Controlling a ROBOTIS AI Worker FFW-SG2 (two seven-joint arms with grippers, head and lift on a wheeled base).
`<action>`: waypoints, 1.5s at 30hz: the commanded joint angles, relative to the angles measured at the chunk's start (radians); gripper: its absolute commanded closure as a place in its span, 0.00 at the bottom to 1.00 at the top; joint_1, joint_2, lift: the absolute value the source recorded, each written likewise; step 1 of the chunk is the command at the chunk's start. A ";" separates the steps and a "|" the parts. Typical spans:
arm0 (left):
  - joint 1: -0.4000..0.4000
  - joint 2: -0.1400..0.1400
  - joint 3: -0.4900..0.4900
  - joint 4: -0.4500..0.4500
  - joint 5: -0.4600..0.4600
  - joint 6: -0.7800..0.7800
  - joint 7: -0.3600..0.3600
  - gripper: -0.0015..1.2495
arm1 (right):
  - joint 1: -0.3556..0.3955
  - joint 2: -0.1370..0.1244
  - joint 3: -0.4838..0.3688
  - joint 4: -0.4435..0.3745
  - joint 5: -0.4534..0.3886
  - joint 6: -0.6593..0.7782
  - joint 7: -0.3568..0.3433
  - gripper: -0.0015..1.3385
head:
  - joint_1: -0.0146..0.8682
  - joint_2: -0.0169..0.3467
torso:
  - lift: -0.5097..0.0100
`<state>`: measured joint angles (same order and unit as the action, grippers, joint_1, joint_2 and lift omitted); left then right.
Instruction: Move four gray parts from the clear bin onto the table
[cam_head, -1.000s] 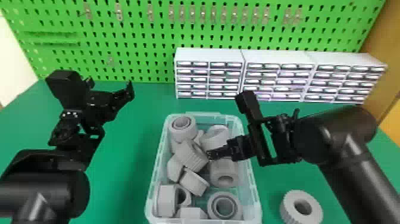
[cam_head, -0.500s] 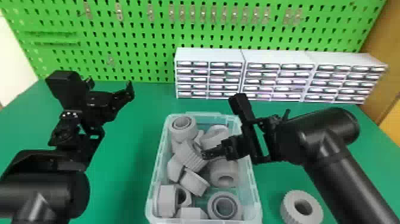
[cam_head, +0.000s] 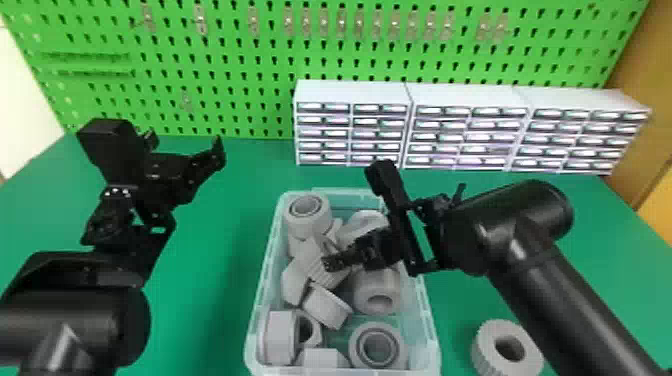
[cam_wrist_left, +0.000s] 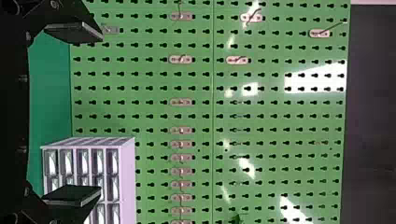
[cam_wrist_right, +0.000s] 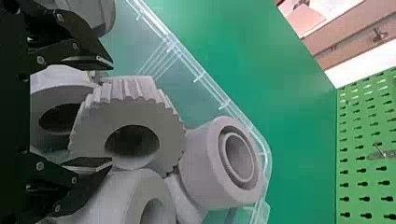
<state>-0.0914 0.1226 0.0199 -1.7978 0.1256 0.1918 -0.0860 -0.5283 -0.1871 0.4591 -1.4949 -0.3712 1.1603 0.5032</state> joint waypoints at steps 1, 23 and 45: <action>0.006 0.000 0.002 0.002 -0.001 0.003 0.000 0.11 | -0.006 0.002 0.016 0.041 -0.006 -0.037 0.014 0.39 | 0.78 0.14 | 0.89; 0.009 0.000 0.005 0.002 -0.001 0.003 -0.003 0.11 | -0.035 0.015 0.082 0.143 0.031 -0.191 0.049 0.39 | 0.78 0.14 | 0.89; 0.010 0.000 0.005 0.002 -0.001 0.003 -0.005 0.11 | -0.067 0.020 0.130 0.246 0.037 -0.329 0.107 0.39 | 0.78 0.14 | 0.89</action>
<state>-0.0812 0.1227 0.0250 -1.7963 0.1242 0.1948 -0.0905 -0.5890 -0.1689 0.5867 -1.2505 -0.3391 0.8389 0.6106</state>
